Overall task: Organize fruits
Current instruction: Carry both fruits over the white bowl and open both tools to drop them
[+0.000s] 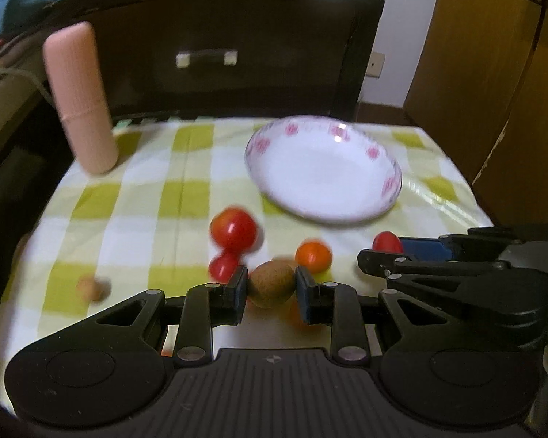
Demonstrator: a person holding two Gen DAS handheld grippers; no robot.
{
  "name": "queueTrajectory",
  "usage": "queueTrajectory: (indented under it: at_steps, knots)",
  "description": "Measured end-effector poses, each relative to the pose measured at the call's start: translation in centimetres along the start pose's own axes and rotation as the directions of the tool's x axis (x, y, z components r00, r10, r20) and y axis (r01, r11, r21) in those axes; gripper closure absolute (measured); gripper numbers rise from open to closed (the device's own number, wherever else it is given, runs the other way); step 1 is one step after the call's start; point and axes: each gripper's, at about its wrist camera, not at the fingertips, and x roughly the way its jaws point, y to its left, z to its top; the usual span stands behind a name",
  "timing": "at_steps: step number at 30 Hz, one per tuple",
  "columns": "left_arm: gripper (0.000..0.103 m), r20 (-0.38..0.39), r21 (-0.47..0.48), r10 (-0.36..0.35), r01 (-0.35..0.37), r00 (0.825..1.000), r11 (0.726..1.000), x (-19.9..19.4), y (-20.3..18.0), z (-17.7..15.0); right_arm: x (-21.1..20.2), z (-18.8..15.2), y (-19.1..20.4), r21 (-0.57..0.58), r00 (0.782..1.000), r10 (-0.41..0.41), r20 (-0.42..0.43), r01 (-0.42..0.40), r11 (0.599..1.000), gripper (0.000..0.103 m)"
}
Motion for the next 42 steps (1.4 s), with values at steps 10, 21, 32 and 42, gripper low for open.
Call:
queueTrajectory:
  at_steps: [10, 21, 32, 42]
  knots:
    - [0.068, 0.045, 0.019, -0.009, 0.008, 0.999, 1.0, 4.2, -1.1, 4.8, 2.2, 3.7, -2.6, 0.067, 0.998, -0.028, 0.049, 0.025, 0.997, 0.076]
    - [0.068, 0.029, 0.033, -0.023, 0.022, 0.999, 0.999, 7.7, -1.7, 6.6, 4.5, 4.1, -4.7, 0.097, 0.998, -0.062, 0.034, 0.058, 0.994, 0.076]
    - [0.069, -0.014, 0.005, -0.026, 0.026, 1.0, 1.0, 9.6, -1.4, 6.7, 5.6, 4.4, -4.9, 0.086, 0.997, -0.072, 0.037, 0.069, 0.994, 0.076]
    - [0.069, -0.021, 0.014, -0.013, 0.014, 1.0, 1.0, 9.7, -1.4, 6.4, 5.9, 4.5, -4.8, 0.088, 0.997, -0.074, 0.033, 0.071, 0.994, 0.076]
